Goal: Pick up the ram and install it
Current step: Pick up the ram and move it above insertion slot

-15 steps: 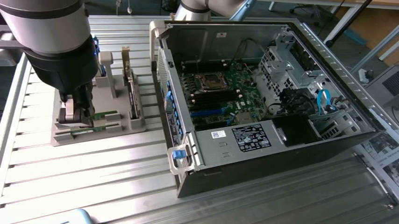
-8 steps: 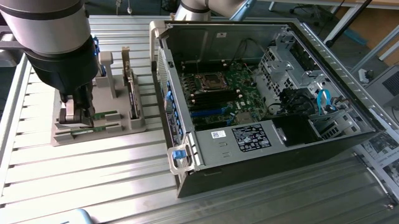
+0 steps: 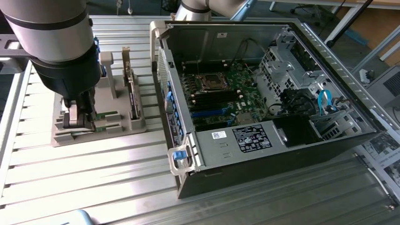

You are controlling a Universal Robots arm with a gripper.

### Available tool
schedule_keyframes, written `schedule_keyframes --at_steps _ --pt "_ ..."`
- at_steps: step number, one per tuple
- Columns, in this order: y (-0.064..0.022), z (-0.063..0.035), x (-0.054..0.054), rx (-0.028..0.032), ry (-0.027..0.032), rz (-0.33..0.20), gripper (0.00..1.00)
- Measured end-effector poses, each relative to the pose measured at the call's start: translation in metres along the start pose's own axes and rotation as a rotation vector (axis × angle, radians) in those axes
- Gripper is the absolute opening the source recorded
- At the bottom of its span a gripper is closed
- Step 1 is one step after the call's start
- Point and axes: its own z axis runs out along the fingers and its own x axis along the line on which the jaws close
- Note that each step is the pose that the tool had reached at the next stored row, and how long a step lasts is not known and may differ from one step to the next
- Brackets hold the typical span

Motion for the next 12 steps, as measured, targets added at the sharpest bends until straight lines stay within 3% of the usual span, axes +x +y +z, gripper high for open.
schedule_keyframes --at_steps 12 --pt "-0.0009 0.0031 -0.0014 0.0001 0.0015 0.000 0.36"
